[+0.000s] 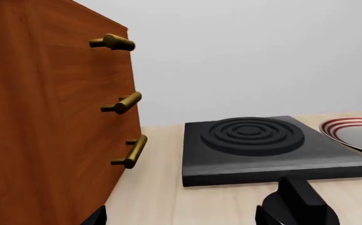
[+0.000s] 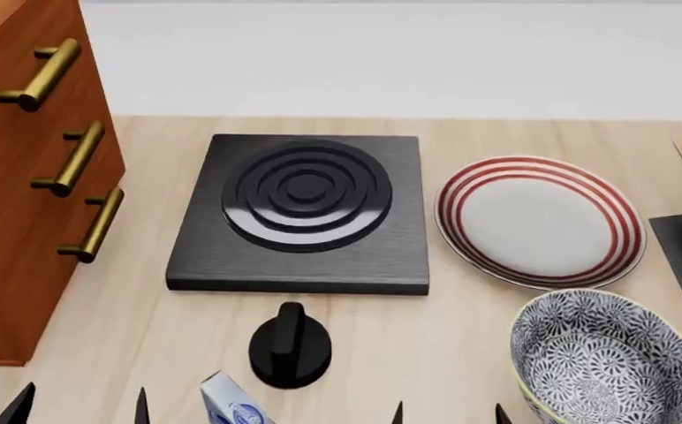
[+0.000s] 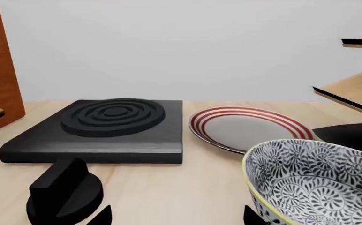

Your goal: Pick up the cream cheese and put it in the bowl.

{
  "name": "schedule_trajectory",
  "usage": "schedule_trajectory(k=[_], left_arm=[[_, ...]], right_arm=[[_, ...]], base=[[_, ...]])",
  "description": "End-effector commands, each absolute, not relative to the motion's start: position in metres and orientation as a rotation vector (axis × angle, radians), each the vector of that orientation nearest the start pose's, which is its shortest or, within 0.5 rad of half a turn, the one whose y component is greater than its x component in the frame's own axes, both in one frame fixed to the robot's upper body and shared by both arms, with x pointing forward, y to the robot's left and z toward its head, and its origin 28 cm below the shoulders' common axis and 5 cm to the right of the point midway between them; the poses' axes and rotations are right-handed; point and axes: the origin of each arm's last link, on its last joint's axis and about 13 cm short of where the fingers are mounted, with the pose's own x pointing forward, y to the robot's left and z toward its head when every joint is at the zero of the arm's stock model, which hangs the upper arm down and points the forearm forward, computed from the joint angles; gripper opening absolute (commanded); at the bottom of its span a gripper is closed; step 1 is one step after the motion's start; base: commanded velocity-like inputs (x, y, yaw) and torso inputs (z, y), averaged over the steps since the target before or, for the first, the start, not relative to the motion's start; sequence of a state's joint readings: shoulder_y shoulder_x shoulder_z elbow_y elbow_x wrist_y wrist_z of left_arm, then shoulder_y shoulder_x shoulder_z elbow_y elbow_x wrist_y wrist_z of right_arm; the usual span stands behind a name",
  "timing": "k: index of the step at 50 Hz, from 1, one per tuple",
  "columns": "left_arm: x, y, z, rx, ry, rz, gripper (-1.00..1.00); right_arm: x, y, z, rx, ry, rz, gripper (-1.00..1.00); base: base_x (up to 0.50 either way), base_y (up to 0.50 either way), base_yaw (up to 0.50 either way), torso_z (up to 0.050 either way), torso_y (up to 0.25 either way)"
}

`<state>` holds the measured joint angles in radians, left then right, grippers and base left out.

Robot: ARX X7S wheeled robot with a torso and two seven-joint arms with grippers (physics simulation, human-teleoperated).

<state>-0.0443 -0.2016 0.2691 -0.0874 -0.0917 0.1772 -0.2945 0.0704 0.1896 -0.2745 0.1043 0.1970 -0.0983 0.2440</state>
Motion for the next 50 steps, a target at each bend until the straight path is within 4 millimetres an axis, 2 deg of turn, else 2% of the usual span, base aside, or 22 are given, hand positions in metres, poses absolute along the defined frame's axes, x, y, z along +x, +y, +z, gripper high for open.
schedule_trajectory(k=[1,17,32,46,50], left_arm=[[0.214,0.205,0.01,0.089,-0.109,0.034,1.0],[0.215,0.206,0.013,0.097,-0.113,0.04,1.0],[0.205,0.208,0.062,0.137,-0.188,0.022,1.0],[0.202,0.207,0.102,0.166,-0.264,0.021,1.0],[0.2,0.207,0.108,0.156,-0.275,0.017,1.0]], right_arm=[[0.219,-0.091,0.006,0.0,-0.014,0.008,1.0],[0.221,-0.092,0.012,-0.011,-0.017,0.017,1.0],[0.218,-0.092,0.058,-0.04,-0.092,0.044,1.0],[0.218,-0.092,0.091,-0.043,-0.153,0.069,1.0],[0.217,-0.093,0.097,-0.044,-0.165,0.067,1.0]], base=[[0.09,0.0,0.0,0.0,0.0],[0.0,0.0,0.0,0.0,0.0],[0.0,0.0,0.0,0.0,0.0],[0.0,0.0,0.0,0.0,0.0],[0.0,0.0,0.0,0.0,0.0]])
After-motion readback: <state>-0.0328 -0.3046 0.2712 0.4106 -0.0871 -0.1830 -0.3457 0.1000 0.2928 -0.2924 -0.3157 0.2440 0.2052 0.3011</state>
